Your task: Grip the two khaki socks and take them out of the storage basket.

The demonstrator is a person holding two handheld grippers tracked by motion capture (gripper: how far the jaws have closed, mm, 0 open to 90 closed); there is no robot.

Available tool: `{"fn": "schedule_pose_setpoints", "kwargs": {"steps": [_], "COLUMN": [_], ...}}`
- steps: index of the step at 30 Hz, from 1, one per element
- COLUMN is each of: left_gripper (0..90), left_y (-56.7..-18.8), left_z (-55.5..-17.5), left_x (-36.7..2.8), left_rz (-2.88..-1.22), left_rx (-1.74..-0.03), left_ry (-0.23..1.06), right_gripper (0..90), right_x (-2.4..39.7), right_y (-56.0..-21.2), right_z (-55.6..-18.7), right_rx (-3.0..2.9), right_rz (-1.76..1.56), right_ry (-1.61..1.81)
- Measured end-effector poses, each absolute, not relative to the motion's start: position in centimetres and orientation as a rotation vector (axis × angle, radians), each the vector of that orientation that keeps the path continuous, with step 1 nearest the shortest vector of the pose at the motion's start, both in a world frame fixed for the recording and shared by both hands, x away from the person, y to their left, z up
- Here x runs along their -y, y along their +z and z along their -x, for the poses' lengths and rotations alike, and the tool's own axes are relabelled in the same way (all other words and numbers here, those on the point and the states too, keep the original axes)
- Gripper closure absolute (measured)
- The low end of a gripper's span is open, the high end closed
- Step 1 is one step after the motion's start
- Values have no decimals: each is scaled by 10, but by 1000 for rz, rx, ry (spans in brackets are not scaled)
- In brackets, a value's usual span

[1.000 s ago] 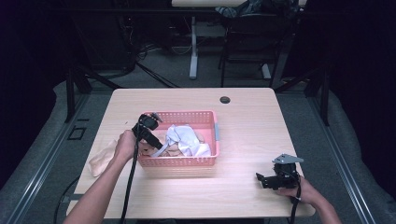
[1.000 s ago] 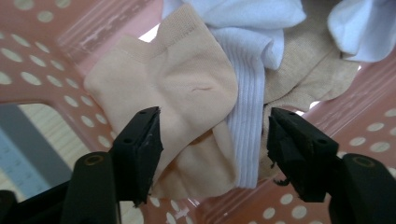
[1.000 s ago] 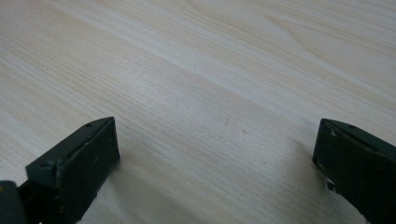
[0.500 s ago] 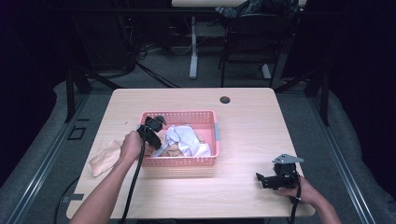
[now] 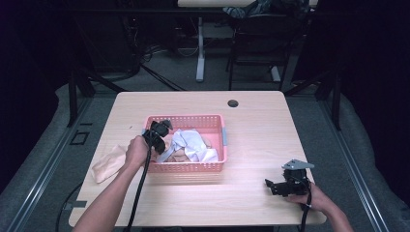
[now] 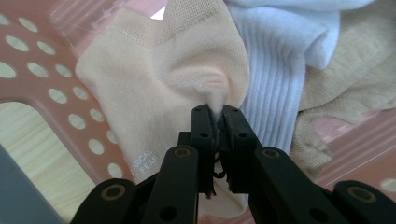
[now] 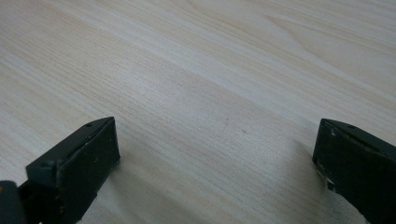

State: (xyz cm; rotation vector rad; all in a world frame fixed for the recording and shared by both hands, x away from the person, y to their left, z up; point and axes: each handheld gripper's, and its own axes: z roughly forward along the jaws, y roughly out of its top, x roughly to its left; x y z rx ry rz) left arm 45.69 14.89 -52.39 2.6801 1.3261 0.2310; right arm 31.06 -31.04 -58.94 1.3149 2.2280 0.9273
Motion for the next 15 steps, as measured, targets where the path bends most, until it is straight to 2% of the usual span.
{"fn": "schedule_pose_setpoints", "kwargs": {"steps": [15], "left_gripper": [846], "left_y": [-472], "left_z": [-448], "left_x": [-164], "left_rz": [-2559], "left_rx": [-1255], "left_ry": [263], "right_gripper": [0], "right_x": [311], "right_y": [-589], "right_z": [-311], "right_rx": [-2229], "right_rz": [-1315], "right_ry": [926]}}
